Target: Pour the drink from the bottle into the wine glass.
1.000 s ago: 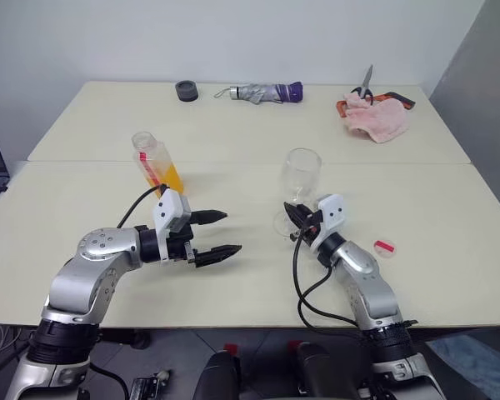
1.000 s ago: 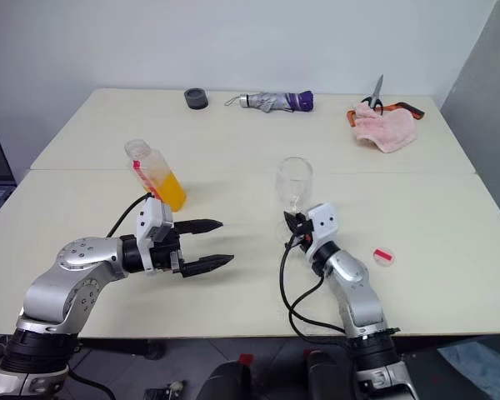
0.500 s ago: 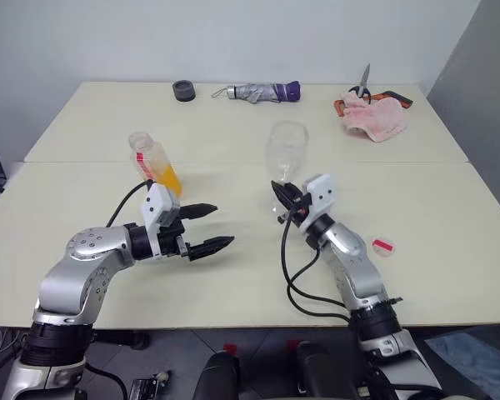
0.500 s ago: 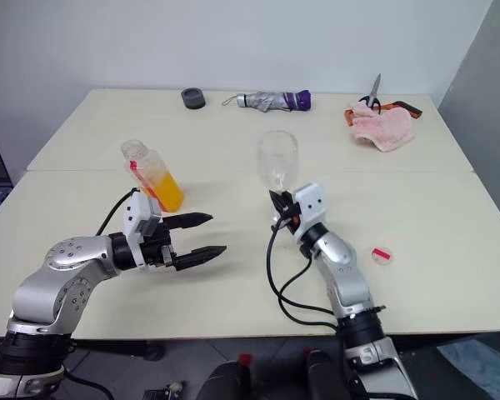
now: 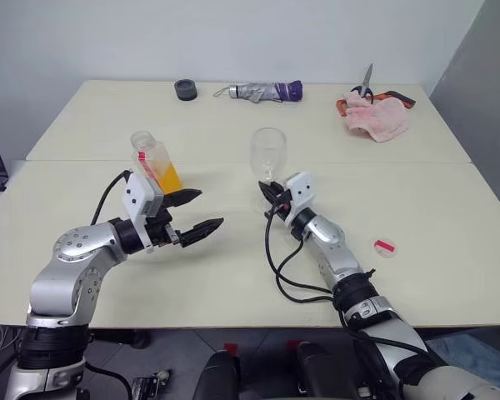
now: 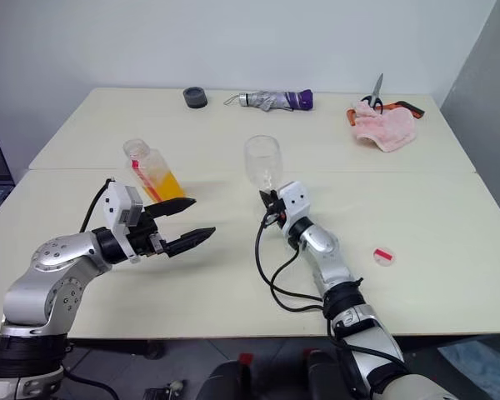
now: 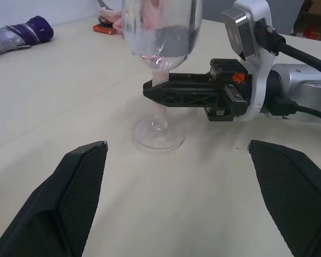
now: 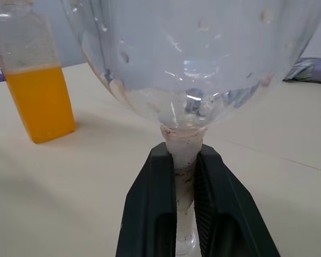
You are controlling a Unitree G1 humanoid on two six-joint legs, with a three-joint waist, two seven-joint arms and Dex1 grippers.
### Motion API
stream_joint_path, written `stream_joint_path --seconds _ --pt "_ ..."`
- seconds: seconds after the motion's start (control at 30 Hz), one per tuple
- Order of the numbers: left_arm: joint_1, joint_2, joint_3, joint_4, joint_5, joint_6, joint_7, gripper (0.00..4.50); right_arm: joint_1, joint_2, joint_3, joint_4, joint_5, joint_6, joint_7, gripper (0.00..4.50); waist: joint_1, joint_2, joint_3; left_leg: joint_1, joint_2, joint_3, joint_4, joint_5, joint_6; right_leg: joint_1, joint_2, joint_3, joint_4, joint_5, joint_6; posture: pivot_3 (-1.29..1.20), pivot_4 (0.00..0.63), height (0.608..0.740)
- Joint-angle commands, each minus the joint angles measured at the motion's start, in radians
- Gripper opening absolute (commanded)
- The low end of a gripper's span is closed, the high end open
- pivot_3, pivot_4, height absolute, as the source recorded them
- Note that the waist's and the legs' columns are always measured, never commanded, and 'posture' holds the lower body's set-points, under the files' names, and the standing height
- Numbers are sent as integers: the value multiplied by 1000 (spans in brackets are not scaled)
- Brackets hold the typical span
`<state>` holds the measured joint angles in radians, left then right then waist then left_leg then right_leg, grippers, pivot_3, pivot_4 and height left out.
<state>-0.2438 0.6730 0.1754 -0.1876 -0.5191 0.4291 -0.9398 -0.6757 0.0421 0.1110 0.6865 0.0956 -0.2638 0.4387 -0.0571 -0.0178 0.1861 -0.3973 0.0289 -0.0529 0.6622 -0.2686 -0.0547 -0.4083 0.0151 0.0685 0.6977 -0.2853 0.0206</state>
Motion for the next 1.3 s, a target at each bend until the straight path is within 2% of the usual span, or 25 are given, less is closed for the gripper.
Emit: stream_joint_path --seconds 0.03,0.07,0.23,0.47,0.5,0.9,0.93,1.03,1.3 --pt "-2 1 34 -49 -43 3 4 4500 -8 5 -2 -14 -2 -31 18 153 0 0 0 0 0 0 0 0 0 0 0 0 0 0 0 0 150 740" --pt "-2 3 34 -52 -47 5 4 4500 -7 5 -4 -13 -2 -31 19 153 0 0 0 0 0 0 0 0 0 0 0 0 0 0 0 0 150 740" --pt "-14 15 34 -60 -54 5 4 4500 0 5 -7 -22 1 -24 27 1764 0 0 0 0 0 0 0 0 0 0 0 0 0 0 0 0 150 740" --pt "-26 14 27 -69 -48 0 13 4500 8 3 -7 -34 3 -20 33 4265 0 0 0 0 0 0 0 0 0 0 0 0 0 0 0 0 150 740" --pt "-27 12 26 -74 -50 2 15 4500 11 3 -6 -39 4 -16 35 4456 0 0 0 0 0 0 0 0 0 0 0 0 0 0 0 0 150 740" --pt "-25 12 19 -80 -39 -3 17 4500 21 32 -34 -114 40 168 -11 4456 0 0 0 0 0 0 0 0 0 0 0 0 0 0 0 0 150 740" --pt "-25 11 18 -81 -38 -3 18 4500 24 29 -33 -117 37 170 -9 4295 0 0 0 0 0 0 0 0 0 0 0 0 0 0 0 0 150 740" --pt "-24 11 17 -82 -34 -5 20 4500 24 24 -30 -113 29 164 -12 3514 0 0 0 0 0 0 0 0 0 0 0 0 0 0 0 0 150 740" --pt "-30 7 7 -81 -24 -11 26 4500 22 17 -34 -114 29 152 -16 588 0 0 0 0 0 0 0 0 0 0 0 0 0 0 0 0 150 740"
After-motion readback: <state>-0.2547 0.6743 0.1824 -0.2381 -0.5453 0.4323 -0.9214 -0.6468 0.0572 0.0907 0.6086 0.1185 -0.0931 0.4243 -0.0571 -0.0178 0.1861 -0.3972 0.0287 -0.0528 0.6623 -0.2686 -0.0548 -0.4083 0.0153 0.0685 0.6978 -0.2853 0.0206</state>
